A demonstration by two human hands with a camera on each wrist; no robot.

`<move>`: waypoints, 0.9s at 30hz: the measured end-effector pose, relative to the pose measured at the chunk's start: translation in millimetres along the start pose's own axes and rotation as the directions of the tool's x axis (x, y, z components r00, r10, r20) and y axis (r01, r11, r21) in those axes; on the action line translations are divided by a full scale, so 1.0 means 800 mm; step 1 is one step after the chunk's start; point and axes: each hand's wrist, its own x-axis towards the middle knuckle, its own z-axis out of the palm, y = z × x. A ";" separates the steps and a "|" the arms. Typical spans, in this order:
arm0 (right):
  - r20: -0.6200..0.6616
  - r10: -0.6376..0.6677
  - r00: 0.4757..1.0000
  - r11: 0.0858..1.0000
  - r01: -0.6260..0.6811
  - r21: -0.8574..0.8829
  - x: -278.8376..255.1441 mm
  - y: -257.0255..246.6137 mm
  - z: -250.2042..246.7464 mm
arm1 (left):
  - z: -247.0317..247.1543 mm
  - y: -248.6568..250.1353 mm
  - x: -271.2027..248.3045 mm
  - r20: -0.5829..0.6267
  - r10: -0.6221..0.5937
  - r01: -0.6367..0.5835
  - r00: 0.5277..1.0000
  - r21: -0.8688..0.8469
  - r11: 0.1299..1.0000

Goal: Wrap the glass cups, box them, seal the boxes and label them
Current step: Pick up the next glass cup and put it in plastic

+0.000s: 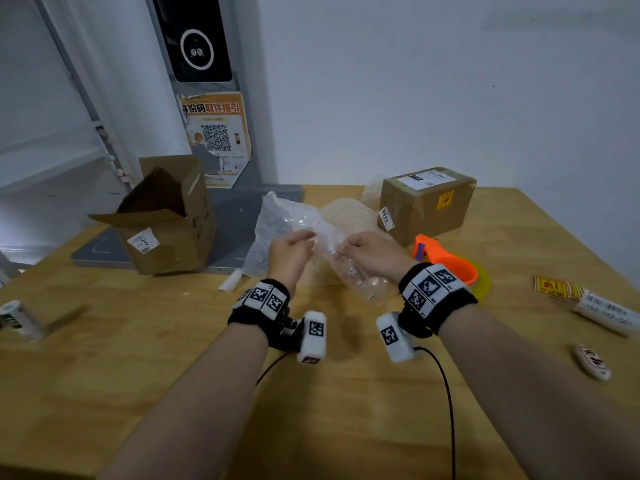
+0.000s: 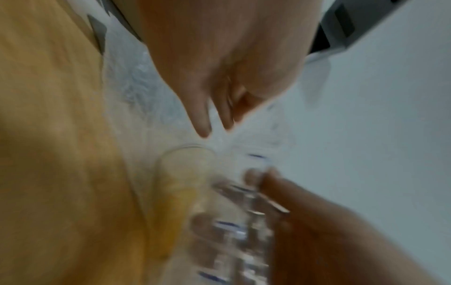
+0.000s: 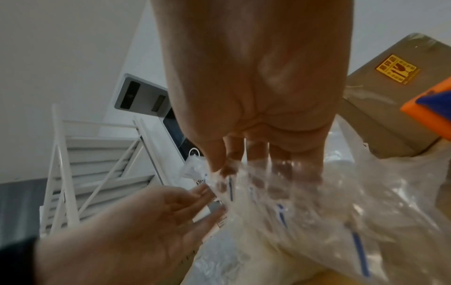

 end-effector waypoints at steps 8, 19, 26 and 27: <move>0.222 0.008 0.975 0.994 0.016 -0.107 0.013 -0.007 0.005 | 0.012 0.098 -0.042 -0.099 0.302 -0.316 0.948 -0.180 0.932; -0.077 -0.045 0.996 0.960 0.021 -0.280 0.051 -0.001 -0.023 | 0.016 -0.001 -0.010 0.207 -0.374 0.369 0.904 0.066 0.927; 0.031 0.204 0.979 0.804 -0.150 -0.575 0.081 0.013 0.003 | 0.018 0.003 -0.006 0.234 -0.414 0.411 0.879 0.065 0.909; 0.031 0.213 0.976 0.809 -0.159 -0.566 0.083 0.018 0.005 | 0.018 0.003 -0.006 0.236 -0.421 0.417 0.876 0.067 0.906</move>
